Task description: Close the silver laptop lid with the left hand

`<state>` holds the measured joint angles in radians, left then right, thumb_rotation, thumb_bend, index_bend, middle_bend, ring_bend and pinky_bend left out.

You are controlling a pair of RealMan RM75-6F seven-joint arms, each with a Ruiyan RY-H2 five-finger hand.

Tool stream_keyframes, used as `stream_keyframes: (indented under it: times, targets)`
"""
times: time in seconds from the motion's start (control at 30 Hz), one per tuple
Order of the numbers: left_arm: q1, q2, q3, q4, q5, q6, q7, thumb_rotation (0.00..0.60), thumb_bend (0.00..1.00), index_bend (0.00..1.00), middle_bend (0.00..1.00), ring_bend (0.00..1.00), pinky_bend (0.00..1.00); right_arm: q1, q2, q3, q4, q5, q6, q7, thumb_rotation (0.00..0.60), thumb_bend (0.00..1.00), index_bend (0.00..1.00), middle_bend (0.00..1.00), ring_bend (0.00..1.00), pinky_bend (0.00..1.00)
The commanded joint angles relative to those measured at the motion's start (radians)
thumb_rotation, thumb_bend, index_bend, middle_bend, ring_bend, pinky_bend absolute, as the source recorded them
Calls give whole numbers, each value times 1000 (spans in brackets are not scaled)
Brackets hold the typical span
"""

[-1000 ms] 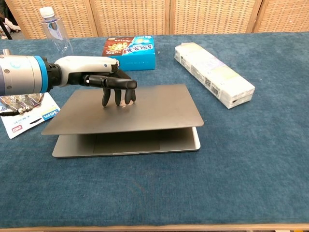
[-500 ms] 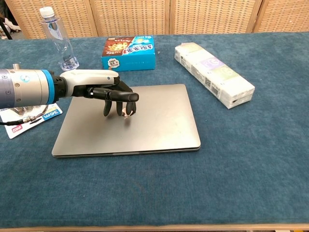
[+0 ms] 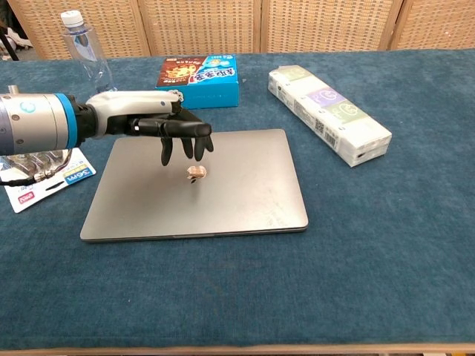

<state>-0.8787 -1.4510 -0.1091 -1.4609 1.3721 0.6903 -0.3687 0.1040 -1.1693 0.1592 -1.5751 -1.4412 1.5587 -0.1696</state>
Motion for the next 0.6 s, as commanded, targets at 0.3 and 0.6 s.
stream_keyframes:
  times: [0.3, 0.6]
  targets:
    - [182, 205, -19, -146, 43, 364, 196, 148, 0, 116, 0, 0, 0, -3, 7, -2, -9, -16, 12, 18, 600, 0, 0, 0, 0, 0]
    - [476, 296, 73, -176, 7, 712, 408, 386, 0, 68, 0, 0, 0, -4, 8, 3, 5, -8, 9, 41, 600, 0, 0, 0, 0, 0]
